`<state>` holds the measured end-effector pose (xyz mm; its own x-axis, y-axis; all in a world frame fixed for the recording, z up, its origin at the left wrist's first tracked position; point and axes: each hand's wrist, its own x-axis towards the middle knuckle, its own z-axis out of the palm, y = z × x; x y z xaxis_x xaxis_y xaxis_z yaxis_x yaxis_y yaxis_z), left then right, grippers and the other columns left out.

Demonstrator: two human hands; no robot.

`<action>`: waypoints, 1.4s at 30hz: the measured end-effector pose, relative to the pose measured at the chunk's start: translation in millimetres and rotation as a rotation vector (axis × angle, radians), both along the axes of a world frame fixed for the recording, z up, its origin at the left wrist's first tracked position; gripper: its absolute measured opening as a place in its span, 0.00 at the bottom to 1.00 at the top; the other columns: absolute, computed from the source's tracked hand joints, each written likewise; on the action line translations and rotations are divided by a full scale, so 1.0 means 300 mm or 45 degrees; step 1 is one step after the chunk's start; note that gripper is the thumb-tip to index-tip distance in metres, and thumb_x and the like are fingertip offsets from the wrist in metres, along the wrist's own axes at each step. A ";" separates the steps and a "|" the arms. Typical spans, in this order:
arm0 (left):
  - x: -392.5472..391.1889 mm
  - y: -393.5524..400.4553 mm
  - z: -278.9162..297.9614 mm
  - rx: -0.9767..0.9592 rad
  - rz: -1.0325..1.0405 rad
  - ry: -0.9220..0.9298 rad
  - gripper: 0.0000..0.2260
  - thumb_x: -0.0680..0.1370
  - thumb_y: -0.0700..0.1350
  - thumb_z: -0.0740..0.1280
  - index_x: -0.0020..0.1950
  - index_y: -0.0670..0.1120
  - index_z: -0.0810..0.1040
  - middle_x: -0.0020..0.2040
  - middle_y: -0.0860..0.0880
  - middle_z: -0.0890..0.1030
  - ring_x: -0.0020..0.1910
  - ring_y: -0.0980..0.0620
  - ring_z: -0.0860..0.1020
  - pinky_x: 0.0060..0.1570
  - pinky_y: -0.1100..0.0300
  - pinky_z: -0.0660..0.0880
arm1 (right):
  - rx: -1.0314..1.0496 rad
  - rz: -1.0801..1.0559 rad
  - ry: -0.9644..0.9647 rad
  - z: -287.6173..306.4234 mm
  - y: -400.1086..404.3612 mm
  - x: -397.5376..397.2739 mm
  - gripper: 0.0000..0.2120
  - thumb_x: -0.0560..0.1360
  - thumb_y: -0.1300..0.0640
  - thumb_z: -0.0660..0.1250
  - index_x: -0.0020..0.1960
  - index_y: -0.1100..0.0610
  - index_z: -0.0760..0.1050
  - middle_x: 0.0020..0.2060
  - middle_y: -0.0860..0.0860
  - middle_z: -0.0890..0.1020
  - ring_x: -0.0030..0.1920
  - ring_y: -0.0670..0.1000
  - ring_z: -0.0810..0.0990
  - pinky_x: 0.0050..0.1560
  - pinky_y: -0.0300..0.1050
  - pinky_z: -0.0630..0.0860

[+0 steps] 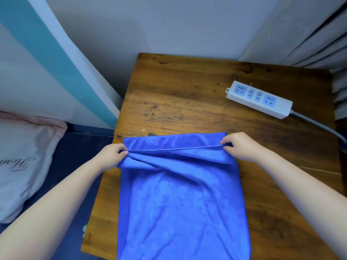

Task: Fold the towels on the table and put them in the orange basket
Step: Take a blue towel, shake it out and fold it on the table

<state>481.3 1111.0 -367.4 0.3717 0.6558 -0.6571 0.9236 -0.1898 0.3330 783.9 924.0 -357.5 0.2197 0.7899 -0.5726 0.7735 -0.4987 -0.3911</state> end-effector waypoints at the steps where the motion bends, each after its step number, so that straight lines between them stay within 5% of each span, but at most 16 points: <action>1: -0.001 0.013 -0.002 0.072 -0.019 0.028 0.08 0.78 0.41 0.61 0.39 0.44 0.75 0.39 0.46 0.77 0.40 0.48 0.73 0.34 0.59 0.67 | 0.023 -0.035 -0.064 -0.005 0.022 0.009 0.12 0.75 0.65 0.59 0.54 0.62 0.79 0.54 0.56 0.82 0.55 0.55 0.77 0.51 0.41 0.70; 8: 0.048 0.038 -0.069 0.519 -0.290 0.139 0.08 0.77 0.40 0.60 0.50 0.38 0.76 0.53 0.41 0.76 0.56 0.41 0.71 0.46 0.51 0.72 | -0.011 0.007 -0.368 -0.053 0.098 0.025 0.11 0.74 0.64 0.61 0.52 0.59 0.80 0.62 0.55 0.72 0.63 0.55 0.69 0.57 0.47 0.73; 14: 0.069 0.048 -0.109 0.409 -0.311 0.082 0.06 0.75 0.39 0.63 0.49 0.39 0.77 0.59 0.43 0.72 0.58 0.41 0.70 0.52 0.50 0.73 | -0.043 0.108 -0.354 -0.070 0.109 0.014 0.09 0.74 0.65 0.60 0.45 0.62 0.79 0.54 0.55 0.73 0.55 0.55 0.72 0.46 0.44 0.73; 19: 0.080 0.042 -0.092 0.316 -0.472 0.250 0.07 0.77 0.42 0.61 0.51 0.42 0.74 0.54 0.43 0.73 0.58 0.43 0.69 0.50 0.53 0.70 | -0.166 0.170 -0.305 -0.074 0.120 0.017 0.06 0.71 0.65 0.60 0.43 0.61 0.76 0.43 0.54 0.71 0.53 0.57 0.73 0.41 0.43 0.66; 22: 0.079 0.047 -0.066 0.299 -0.459 0.152 0.03 0.77 0.43 0.61 0.44 0.45 0.72 0.47 0.46 0.70 0.55 0.44 0.70 0.51 0.54 0.69 | -0.118 0.224 -0.250 -0.055 0.120 0.033 0.06 0.71 0.63 0.63 0.45 0.62 0.78 0.42 0.54 0.73 0.50 0.55 0.73 0.43 0.43 0.68; 27: 0.066 0.049 0.015 0.104 -0.332 -0.070 0.13 0.76 0.40 0.64 0.33 0.50 0.66 0.46 0.49 0.66 0.44 0.50 0.69 0.47 0.62 0.65 | -0.092 0.078 -0.117 0.012 0.108 0.052 0.03 0.70 0.63 0.66 0.37 0.59 0.76 0.35 0.48 0.71 0.41 0.49 0.72 0.32 0.32 0.65; 34: 0.011 0.037 0.154 0.250 -0.546 -0.082 0.09 0.75 0.42 0.66 0.36 0.47 0.71 0.34 0.54 0.70 0.39 0.51 0.70 0.39 0.62 0.64 | -0.199 0.019 -0.141 0.133 0.051 0.021 0.08 0.71 0.62 0.69 0.34 0.55 0.75 0.34 0.47 0.74 0.37 0.45 0.72 0.30 0.33 0.66; 42: -0.050 -0.045 0.102 0.331 -0.631 0.178 0.08 0.77 0.45 0.65 0.51 0.43 0.79 0.57 0.47 0.75 0.58 0.48 0.73 0.56 0.54 0.73 | -0.151 -0.027 -0.289 0.161 -0.065 -0.071 0.06 0.72 0.63 0.65 0.45 0.60 0.80 0.43 0.54 0.81 0.44 0.51 0.77 0.42 0.41 0.75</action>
